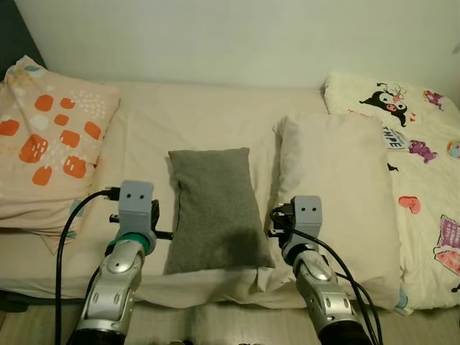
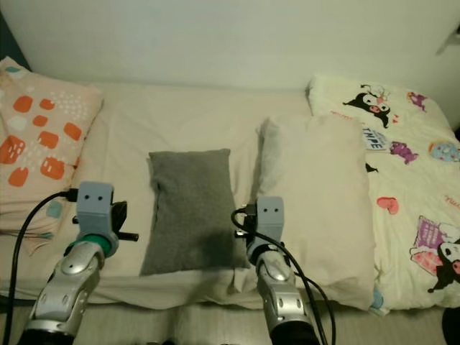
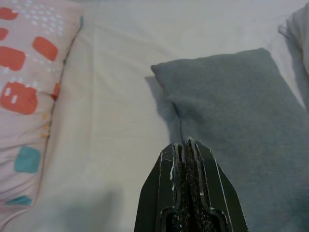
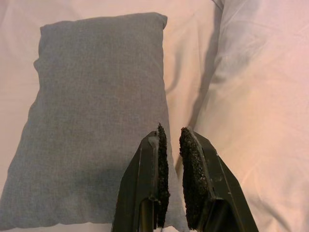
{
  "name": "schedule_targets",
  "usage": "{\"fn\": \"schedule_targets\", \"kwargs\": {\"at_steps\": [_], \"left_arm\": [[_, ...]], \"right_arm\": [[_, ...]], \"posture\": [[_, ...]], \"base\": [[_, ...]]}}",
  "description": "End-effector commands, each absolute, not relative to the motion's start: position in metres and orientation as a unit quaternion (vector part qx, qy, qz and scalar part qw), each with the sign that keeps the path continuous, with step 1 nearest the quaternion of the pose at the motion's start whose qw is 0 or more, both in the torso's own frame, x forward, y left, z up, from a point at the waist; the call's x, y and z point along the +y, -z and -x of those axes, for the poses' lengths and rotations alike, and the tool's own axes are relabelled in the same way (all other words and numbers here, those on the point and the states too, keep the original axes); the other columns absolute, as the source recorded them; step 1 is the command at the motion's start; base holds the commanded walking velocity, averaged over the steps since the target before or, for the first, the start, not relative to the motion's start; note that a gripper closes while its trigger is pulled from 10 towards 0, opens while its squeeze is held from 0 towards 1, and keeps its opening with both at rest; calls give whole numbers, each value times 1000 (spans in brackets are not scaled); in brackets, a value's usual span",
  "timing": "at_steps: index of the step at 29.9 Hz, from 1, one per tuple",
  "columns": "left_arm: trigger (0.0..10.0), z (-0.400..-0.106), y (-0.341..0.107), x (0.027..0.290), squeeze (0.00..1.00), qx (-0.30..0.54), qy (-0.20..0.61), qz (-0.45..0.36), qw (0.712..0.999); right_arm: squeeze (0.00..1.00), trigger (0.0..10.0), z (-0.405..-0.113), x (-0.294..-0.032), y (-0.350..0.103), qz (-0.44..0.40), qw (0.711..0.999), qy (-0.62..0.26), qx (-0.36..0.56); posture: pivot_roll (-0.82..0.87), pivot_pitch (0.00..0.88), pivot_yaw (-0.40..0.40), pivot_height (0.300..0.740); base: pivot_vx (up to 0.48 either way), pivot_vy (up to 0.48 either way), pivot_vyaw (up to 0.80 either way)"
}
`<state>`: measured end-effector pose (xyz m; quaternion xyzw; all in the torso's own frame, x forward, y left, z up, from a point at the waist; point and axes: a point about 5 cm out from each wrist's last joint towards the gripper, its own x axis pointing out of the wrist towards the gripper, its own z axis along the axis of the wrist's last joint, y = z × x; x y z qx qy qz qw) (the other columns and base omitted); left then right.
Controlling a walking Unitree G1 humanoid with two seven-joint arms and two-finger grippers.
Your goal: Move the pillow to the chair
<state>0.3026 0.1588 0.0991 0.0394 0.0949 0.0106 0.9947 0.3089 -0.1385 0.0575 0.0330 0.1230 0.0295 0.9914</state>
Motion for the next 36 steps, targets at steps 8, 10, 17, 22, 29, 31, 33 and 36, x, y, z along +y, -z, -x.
{"fn": "schedule_targets", "kwargs": {"at_steps": [8,10,17,22,29,31,33,36], "left_arm": [[10000,-300,-91,162,0,108,-25,-30,993],[10000,-300,-91,162,0,108,-26,-30,993],[10000,-296,-88,163,0,111,-28,-30,993],[10000,-297,-88,164,0,111,-31,-38,993],[10000,-298,-89,163,0,109,-30,-37,993],[10000,-299,-89,163,0,109,-30,-39,993],[10000,-300,-90,164,0,108,-29,-41,993],[10000,-300,-90,164,0,108,-29,-42,993]], "right_arm": [[0,10000,-307,-143,-52,-36,990,-21,133],[0,10000,-307,-144,-52,-36,990,-21,133],[0,10000,-308,-139,-52,-36,990,-28,134],[0,10000,-307,-137,-51,-35,990,-28,137],[0,10000,-308,-137,-52,-40,990,-16,133],[0,10000,-309,-137,-53,-41,990,-14,132],[0,10000,-309,-137,-54,-42,990,-13,131],[0,10000,-310,-137,-54,-42,990,-13,130]], "posture": [[38,12,4,740],[38,12,4,740],[41,16,-7,735],[39,28,-2,720],[39,33,2,695],[39,34,4,685],[40,35,6,675],[40,35,6,670]], "base": [[0,0,0],[0,0,0],[0,0,0],[0,0,0],[0,0,0],[0,0,0],[0,0,0],[0,0,0]]}}
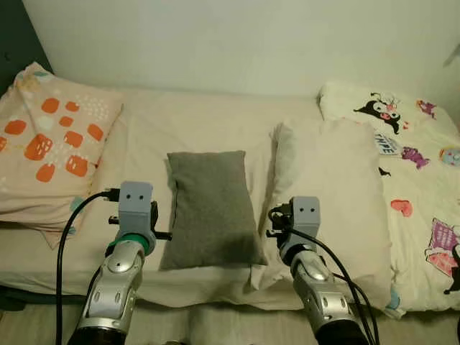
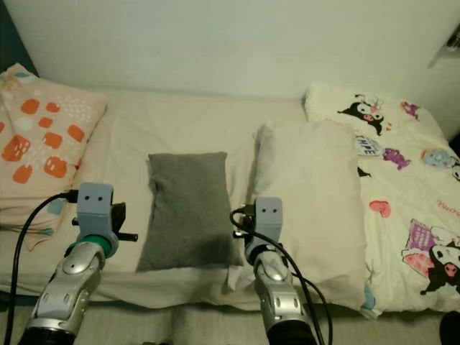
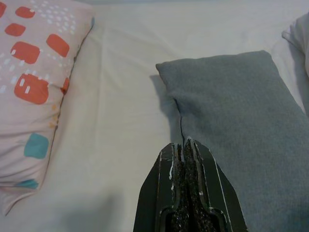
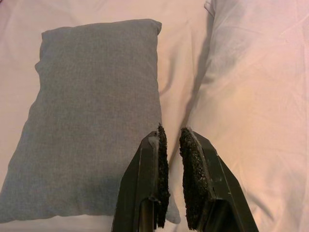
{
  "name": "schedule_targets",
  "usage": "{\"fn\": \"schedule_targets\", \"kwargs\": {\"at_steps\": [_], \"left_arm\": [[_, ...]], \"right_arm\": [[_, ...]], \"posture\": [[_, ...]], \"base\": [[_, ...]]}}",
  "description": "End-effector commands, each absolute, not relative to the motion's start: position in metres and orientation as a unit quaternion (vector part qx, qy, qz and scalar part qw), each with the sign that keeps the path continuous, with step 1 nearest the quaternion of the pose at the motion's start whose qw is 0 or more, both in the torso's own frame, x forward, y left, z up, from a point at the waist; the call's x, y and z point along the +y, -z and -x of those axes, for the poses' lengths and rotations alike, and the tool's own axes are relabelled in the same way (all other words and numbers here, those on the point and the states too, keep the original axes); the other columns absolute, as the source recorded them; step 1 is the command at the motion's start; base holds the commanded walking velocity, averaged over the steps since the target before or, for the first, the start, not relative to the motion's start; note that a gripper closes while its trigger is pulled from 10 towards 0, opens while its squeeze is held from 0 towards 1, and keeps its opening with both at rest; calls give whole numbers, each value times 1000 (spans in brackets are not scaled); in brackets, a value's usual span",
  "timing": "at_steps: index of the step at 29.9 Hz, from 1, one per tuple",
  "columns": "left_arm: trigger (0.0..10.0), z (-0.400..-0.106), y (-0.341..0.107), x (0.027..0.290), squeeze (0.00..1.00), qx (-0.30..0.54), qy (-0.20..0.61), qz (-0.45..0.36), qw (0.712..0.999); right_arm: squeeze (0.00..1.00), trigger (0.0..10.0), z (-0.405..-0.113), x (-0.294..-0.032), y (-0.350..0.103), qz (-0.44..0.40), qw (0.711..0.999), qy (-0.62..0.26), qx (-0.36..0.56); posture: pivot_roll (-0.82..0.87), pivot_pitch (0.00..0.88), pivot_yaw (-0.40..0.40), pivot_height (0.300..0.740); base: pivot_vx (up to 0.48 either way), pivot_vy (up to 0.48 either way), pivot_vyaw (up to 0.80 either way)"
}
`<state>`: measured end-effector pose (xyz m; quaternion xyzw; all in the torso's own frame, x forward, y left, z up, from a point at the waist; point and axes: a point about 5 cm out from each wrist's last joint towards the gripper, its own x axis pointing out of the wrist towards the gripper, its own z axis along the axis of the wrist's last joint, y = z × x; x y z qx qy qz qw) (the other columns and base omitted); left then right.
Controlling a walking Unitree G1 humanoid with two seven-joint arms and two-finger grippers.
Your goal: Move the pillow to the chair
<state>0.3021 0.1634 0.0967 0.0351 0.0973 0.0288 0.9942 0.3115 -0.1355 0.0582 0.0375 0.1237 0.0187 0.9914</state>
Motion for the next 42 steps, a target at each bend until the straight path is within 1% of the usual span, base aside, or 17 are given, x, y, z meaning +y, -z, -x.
{"fn": "schedule_targets", "kwargs": {"at_steps": [1,9,14,18,20,21,22,23,25,26,27,28,32,33,36,40,42], "left_arm": [[10000,-300,-90,164,0,108,-29,-43,993],[10000,-305,-93,162,0,104,-22,-48,993],[10000,-309,-96,159,0,99,-13,-55,994],[10000,-315,-105,157,0,87,-6,-70,994],[10000,-320,-115,157,0,75,-6,-79,994],[10000,-327,-134,160,0,60,-9,-100,993],[10000,-327,-134,160,0,60,-9,-100,993],[10000,-329,-141,161,0,54,-11,-105,993],[10000,-330,-146,162,0,50,-12,-107,993],[10000,-330,-152,162,0,46,-9,-113,993],[10000,-328,-157,163,0,46,-5,-118,992],[10000,-326,-159,164,0,49,0,-121,991],[10000,-322,-152,164,0,61,7,-120,991],[10000,-321,-145,164,0,67,4,-107,992],[10000,-320,-123,163,0,72,8,-100,992],[10000,-319,-116,164,0,59,8,-78,995],[10000,-318,-101,166,0,76,4,-73,994]], "right_arm": [[0,10000,-310,-137,-54,-43,991,-12,130],[0,10000,-310,-135,-54,-49,990,-10,129],[0,10000,-310,-134,-54,-50,991,-8,127],[0,10000,-311,-135,-55,-49,991,-7,126],[0,10000,-311,-136,-54,-50,991,-7,128],[0,10000,-311,-135,-52,-46,990,-14,130],[0,10000,-311,-135,-52,-46,990,-14,130],[0,10000,-311,-135,-51,-45,990,-17,131],[0,10000,-311,-135,-51,-45,990,-19,132],[0,10000,-312,-135,-51,-45,990,-19,132],[0,10000,-315,-135,-52,-43,991,-19,128],[0,10000,-317,-136,-54,-43,991,-17,124],[0,10000,-321,-138,-59,-54,992,-10,116],[0,10000,-322,-138,-61,-60,992,-10,111],[0,10000,-322,-138,-62,-65,992,-7,107],[0,10000,-320,-139,-61,-64,992,1,105],[0,10000,-319,-138,-59,-62,992,5,108]], "posture": [[40,37,7,665],[39,42,13,640],[42,43,16,615],[61,44,8,615],[82,44,10,615],[119,45,19,615],[119,45,19,615],[175,48,31,615],[175,48,31,615],[218,54,42,615],[264,60,70,615],[258,63,65,615],[201,73,48,615],[171,80,27,615],[131,78,0,615],[117,85,7,615],[84,103,4,615]], "base": [[0,0,0],[0,0,0],[0,0,0],[0,0,0],[0,0,0],[0,0,0],[0,0,0],[0,0,0],[0,0,0],[0,0,0],[0,0,0],[0,0,0],[0,0,0],[0,0,0],[0,0,0],[0,0,0],[0,0,0]]}}
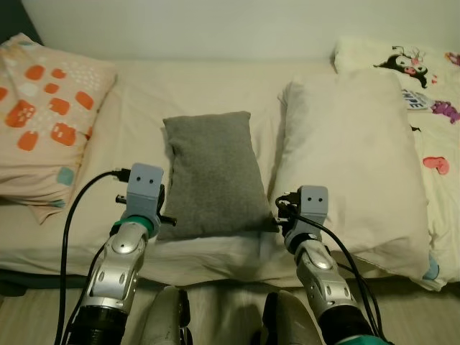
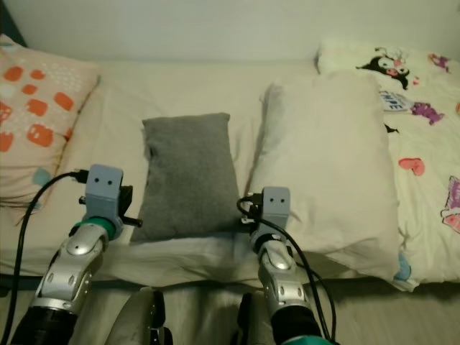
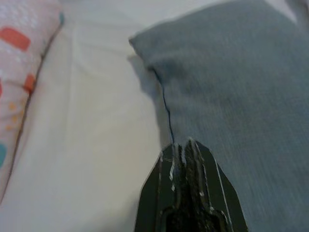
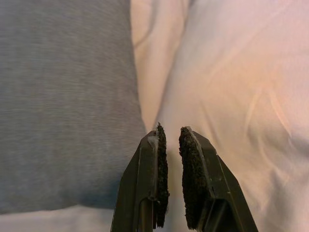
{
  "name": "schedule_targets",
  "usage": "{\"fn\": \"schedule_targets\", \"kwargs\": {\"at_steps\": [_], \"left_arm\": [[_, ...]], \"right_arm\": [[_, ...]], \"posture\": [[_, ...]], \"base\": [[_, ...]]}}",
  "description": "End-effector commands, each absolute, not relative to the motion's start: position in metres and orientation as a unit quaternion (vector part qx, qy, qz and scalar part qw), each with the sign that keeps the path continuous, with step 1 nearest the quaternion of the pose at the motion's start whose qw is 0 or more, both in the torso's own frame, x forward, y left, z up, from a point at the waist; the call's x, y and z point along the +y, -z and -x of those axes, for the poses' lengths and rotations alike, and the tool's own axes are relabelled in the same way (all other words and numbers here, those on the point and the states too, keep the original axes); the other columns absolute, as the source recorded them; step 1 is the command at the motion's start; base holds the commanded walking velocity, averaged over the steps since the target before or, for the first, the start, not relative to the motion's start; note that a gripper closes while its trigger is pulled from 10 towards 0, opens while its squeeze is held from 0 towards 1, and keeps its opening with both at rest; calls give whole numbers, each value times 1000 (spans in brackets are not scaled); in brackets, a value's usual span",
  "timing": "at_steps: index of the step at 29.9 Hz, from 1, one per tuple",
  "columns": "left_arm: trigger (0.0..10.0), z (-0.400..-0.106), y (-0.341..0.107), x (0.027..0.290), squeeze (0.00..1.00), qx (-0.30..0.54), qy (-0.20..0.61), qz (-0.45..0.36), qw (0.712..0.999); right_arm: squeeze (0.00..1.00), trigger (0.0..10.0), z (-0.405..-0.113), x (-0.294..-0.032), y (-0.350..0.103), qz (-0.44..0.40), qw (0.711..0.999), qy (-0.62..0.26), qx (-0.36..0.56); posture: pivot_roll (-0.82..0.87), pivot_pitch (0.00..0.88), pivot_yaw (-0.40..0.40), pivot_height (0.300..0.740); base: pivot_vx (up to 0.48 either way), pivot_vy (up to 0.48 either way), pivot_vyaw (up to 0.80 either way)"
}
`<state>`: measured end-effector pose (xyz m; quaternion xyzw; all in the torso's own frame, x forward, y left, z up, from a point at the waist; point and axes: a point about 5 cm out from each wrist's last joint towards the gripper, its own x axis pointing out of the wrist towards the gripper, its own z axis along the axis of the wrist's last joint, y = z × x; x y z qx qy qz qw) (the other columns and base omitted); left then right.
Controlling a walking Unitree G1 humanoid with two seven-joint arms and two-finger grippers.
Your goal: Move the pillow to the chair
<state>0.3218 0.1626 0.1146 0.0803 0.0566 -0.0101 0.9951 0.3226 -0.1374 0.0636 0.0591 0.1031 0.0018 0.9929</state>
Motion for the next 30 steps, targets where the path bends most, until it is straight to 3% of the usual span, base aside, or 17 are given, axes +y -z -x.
{"fn": "schedule_targets", "kwargs": {"at_steps": [1,15,17,22,23,25,26,28,29,30], "left_arm": [[10000,-317,-96,165,0,87,5,-68,994],[10000,-332,-116,167,0,45,17,-51,998],[10000,-339,-121,177,0,14,33,-40,999],[10000,-346,-118,187,0,13,24,-53,998],[10000,-350,-119,197,1000,14,7,-37,999],[10000,-353,-120,204,1000,15,-4,-22,1000],[10000,-357,-124,219,1000,12,-22,17,1000],[10000,-358,-125,221,1000,11,-24,23,999],[10000,-359,-127,226,1000,9,-25,39,999],[10000,-359,-127,226,1000,9,-25,39,999]], "right_arm": [[0,10000,-320,-137,-61,-62,993,2,105],[0,10000,-334,-135,-81,-88,994,0,67],[0,10000,-346,-136,-101,-176,984,4,34],[0,10000,-354,-137,-110,-230,973,5,25],[0,10000,-358,-133,-115,-251,968,-13,22],[0,10000,-361,-129,-118,-266,963,-25,20],[224,10000,-366,-120,-128,-307,950,-56,12],[224,10000,-366,-118,-130,-315,947,-61,9],[1000,10000,-367,-112,-135,-330,940,-80,7],[1000,10000,-367,-112,-135,-330,940,-80,7]], "posture": [[68,105,7,615],[55,138,20,590],[43,165,25,590],[30,193,33,590],[16,232,45,590],[16,232,45,590],[1,256,51,590],[1,256,51,590],[-11,276,50,590],[-11,276,50,590]], "base": [[0,0,0],[0,0,0],[0,0,0],[0,0,0],[0,0,0],[0,0,0],[0,0,0],[0,0,0],[0,0,0],[0,0,0]]}}
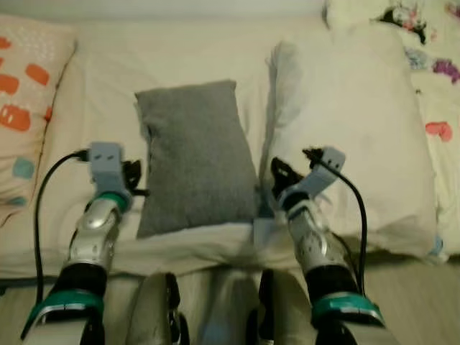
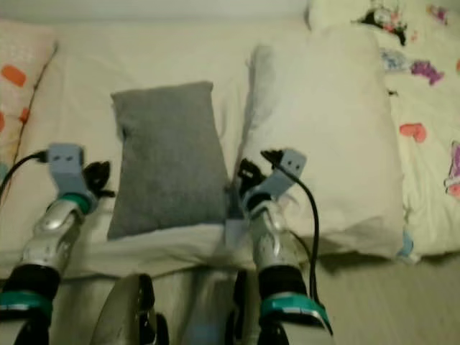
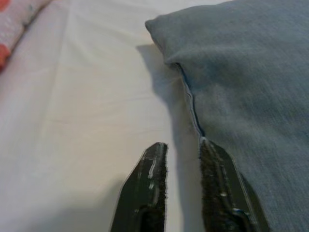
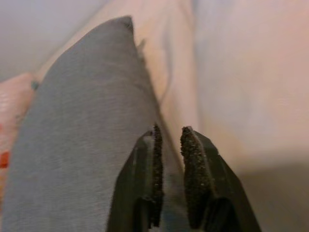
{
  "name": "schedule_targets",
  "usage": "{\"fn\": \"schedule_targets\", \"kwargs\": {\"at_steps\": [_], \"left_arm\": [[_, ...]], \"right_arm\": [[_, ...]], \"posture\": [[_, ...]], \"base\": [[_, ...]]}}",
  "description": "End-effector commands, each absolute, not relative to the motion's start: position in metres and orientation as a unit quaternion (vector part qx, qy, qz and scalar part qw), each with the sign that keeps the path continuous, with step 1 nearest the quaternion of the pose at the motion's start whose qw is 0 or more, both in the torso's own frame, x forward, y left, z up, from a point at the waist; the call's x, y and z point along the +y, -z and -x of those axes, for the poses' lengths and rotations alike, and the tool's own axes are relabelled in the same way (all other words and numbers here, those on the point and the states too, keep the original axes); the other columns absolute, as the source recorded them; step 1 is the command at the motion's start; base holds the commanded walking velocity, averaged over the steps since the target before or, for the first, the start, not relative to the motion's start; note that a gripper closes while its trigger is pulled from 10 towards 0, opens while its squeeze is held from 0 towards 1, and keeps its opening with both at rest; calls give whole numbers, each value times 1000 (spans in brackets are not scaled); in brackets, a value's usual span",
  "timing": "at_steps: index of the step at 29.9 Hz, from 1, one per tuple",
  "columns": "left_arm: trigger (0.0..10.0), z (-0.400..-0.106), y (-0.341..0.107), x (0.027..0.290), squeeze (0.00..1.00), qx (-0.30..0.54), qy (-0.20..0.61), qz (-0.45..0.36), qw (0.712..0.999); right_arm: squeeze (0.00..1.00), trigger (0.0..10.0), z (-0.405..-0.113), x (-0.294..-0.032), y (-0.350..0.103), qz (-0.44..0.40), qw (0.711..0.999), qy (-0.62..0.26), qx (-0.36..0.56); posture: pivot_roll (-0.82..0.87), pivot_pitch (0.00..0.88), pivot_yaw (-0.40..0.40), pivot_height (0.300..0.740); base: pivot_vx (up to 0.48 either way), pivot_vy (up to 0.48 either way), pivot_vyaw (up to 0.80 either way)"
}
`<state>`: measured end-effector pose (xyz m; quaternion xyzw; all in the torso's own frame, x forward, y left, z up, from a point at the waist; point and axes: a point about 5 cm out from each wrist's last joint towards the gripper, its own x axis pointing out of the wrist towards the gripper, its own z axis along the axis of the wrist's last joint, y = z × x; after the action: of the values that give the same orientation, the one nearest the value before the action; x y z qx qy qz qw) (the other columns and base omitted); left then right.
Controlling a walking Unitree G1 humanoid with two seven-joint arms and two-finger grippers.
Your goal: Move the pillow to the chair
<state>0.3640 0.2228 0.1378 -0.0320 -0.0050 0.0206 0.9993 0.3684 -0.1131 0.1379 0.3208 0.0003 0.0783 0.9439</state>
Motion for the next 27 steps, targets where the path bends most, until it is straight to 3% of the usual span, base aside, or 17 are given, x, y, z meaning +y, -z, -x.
{"fn": "schedule_targets", "kwargs": {"at_steps": [1,10,22,24,27], "left_arm": [[10000,-361,-129,231,1000,10,-27,54,998],[10000,-364,-127,245,1000,7,11,159,987],[10000,-359,-110,241,1000,32,35,255,966],[10000,-360,-107,234,1000,29,50,314,948],[10000,-360,-106,231,1000,25,54,336,940]], "right_arm": [[1000,10000,-368,-105,-139,-345,933,-102,6],[1000,10000,-367,-72,-151,-405,889,-214,5],[1000,10000,-362,-60,-152,-422,874,-240,11],[1000,10000,-357,-59,-149,-427,871,-241,14],[1000,10000,-355,-58,-149,-431,869,-242,15]], "posture": [[-17,297,49,590],[-57,362,24,590],[-100,383,14,590],[-118,390,11,590],[-118,390,11,590]], "base": [[0,0,0],[0,0,0],[0,0,0],[0,0,0],[0,0,0]]}}
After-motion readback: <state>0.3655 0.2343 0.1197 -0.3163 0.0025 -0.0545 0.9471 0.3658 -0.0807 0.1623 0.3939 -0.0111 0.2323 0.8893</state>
